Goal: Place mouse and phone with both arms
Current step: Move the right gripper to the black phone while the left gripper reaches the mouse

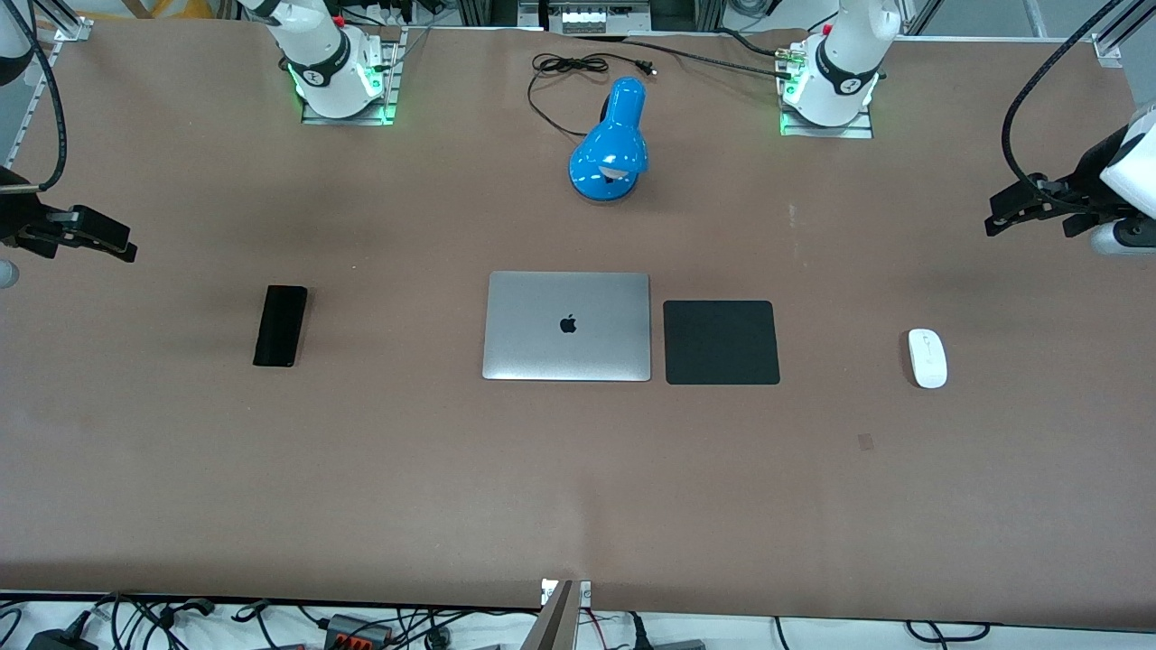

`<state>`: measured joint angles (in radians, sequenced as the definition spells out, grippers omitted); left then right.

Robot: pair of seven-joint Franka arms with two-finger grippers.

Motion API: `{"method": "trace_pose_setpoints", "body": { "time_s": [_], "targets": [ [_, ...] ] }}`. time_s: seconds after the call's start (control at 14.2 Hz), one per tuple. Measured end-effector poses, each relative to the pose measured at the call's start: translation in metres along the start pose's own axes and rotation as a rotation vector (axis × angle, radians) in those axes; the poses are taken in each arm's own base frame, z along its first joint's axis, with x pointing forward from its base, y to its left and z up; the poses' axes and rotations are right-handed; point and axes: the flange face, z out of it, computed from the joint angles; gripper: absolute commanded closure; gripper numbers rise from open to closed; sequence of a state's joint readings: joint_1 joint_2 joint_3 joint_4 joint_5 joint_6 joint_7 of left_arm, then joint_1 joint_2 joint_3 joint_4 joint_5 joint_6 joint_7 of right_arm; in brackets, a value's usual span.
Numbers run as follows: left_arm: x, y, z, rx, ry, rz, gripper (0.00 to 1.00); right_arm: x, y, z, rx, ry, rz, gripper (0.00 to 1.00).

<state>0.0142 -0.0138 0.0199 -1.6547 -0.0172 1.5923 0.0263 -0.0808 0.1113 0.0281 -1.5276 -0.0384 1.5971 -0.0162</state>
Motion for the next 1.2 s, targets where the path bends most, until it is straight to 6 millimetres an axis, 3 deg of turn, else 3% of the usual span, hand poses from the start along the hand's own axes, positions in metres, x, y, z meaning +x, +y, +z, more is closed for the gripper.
{"method": "trace_pose_setpoints", "body": {
  "time_s": [0.35, 0.63, 0.77, 0.99, 1.2],
  "targets": [
    [0.0, 0.0, 0.0, 0.0, -0.001, 0.0, 0.0, -0.001, -0.001, 0.002, 0.0, -0.01, -0.003, 0.0],
    [0.0, 0.0, 0.0, 0.0, 0.0, 0.0, 0.0, 0.006, -0.007, 0.029, 0.002, -0.063, -0.019, 0.0],
    [0.0, 0.0, 0.0, 0.0, 0.0, 0.0, 0.0, 0.012, -0.008, 0.057, 0.003, -0.075, -0.032, 0.0],
    [0.0, 0.0, 0.008, -0.001, -0.037, 0.0, 0.0, 0.02, -0.011, 0.126, 0.005, -0.036, -0.046, 0.0],
    [0.007, 0.0, 0.049, -0.003, -0.185, -0.002, 0.0, 0.008, -0.013, 0.2, 0.007, 0.003, -0.048, 0.0]
  ]
}}
